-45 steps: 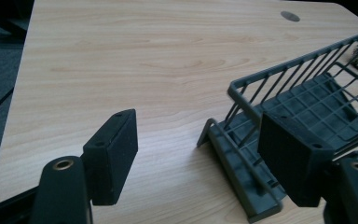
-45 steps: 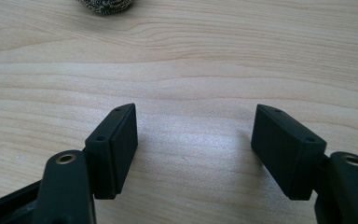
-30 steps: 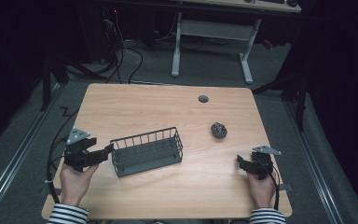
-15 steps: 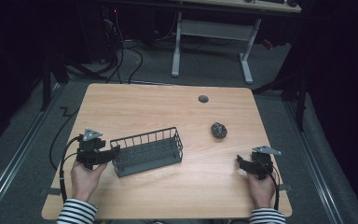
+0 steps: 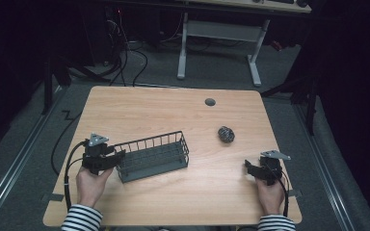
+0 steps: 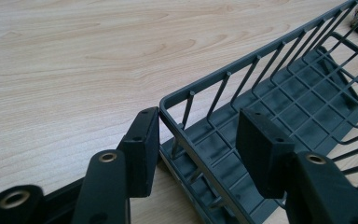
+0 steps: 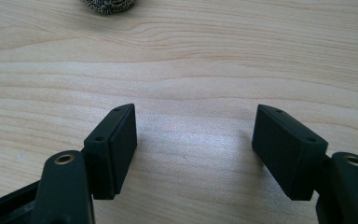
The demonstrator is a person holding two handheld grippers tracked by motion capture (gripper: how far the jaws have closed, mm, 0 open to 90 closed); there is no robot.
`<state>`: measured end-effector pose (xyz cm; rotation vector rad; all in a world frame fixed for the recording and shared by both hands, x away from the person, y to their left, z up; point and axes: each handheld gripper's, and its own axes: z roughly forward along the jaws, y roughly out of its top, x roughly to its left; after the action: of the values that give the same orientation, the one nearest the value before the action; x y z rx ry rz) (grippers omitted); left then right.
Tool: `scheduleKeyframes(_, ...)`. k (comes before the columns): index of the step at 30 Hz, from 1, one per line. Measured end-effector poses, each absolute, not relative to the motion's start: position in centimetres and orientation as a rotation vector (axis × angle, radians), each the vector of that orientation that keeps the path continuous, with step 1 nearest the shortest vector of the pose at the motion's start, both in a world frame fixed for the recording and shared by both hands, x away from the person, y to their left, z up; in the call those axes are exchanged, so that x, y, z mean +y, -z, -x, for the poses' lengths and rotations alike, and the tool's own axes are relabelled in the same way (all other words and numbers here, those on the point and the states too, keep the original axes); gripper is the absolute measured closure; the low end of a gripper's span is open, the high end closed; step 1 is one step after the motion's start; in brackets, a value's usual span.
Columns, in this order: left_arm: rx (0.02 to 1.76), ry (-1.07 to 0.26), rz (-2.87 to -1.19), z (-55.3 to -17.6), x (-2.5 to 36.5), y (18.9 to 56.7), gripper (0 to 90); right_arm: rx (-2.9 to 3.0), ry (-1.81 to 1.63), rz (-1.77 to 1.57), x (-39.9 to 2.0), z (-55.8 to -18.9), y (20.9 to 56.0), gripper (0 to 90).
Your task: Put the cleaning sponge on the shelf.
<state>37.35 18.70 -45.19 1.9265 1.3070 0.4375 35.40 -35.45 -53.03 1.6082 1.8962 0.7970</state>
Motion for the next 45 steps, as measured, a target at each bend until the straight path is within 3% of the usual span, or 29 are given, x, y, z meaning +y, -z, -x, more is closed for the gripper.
scheduleKeyframes(45, 1.249, -0.421, -1.96, -37.2, 17.1, 45.1, 62.6, 1.896, -0.797, -1.608, -35.4, -35.4, 53.0, 31.0)
